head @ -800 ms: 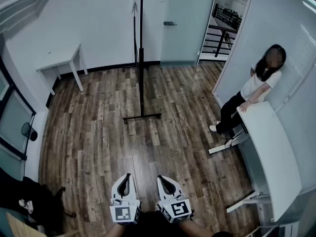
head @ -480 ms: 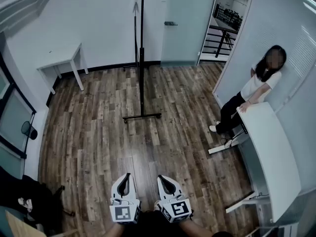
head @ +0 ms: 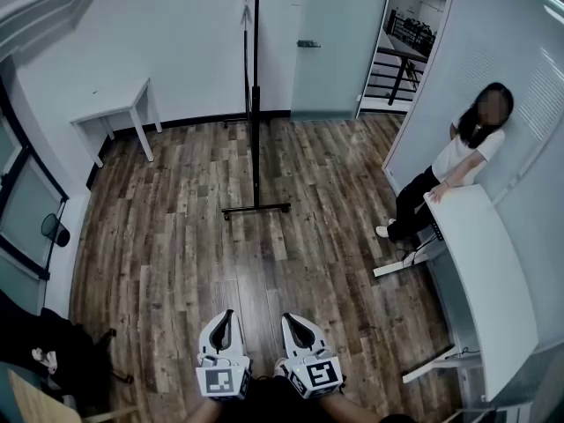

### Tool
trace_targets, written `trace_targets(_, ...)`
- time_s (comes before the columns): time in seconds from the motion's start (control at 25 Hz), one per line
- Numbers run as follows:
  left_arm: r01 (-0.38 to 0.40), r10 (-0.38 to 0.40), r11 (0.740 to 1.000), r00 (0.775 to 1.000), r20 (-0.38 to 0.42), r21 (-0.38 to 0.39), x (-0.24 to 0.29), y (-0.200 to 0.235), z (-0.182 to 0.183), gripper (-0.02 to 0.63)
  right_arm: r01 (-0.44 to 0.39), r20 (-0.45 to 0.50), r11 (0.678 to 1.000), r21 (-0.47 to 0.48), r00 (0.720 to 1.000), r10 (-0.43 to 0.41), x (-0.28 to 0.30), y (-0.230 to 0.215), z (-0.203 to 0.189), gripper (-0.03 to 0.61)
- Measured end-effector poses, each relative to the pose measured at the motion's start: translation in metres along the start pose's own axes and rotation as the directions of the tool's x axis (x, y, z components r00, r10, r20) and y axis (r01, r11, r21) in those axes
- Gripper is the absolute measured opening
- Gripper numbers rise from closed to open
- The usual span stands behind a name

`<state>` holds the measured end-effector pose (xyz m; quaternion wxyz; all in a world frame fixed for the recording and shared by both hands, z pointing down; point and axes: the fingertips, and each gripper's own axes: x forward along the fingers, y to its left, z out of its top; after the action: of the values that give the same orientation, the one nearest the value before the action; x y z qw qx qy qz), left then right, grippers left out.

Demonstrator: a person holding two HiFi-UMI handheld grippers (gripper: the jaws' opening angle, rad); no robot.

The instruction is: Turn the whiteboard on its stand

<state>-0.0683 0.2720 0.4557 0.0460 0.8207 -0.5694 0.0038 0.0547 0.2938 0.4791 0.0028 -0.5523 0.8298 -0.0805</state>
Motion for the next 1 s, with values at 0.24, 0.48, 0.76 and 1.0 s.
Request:
trace_targets(0.24, -0.005, 0.005, 1.0, 1.0, 0.012, -0.003, -0.004, -0.012, -0.005, 0.015, -0.011, -0.015, 1.0, -0.022, 1.0, 0.01, -0.01, -0.005, 0.0, 0.011)
trace_targets(0.48, -0.028, 0.029, 1.0, 0.999, 0.023, -0.004, -0.012, -0.032, -0.011, 0.016, -0.023, -0.024, 1.0, -0.005, 0.999, 0.022, -0.029, -0.019, -0.008, 0.011)
trace_targets(0.76, -0.051, 0.051, 0.999, 0.999, 0.019, -0.008, -0.019, -0.051, -0.019, 0.016, -0.063, -0.026, 0.998, -0.009, 0.998, 0.063, -0.037, -0.027, -0.014, 0.011)
trace_targets(1.0, -0.049, 0.049, 0.999, 0.999, -0.001, -0.018, -0.008, -0.05, -0.03, 0.015, -0.061, -0.04, 0.998, -0.007, 0.997, 0.06, -0.025, -0.034, -0.014, 0.011)
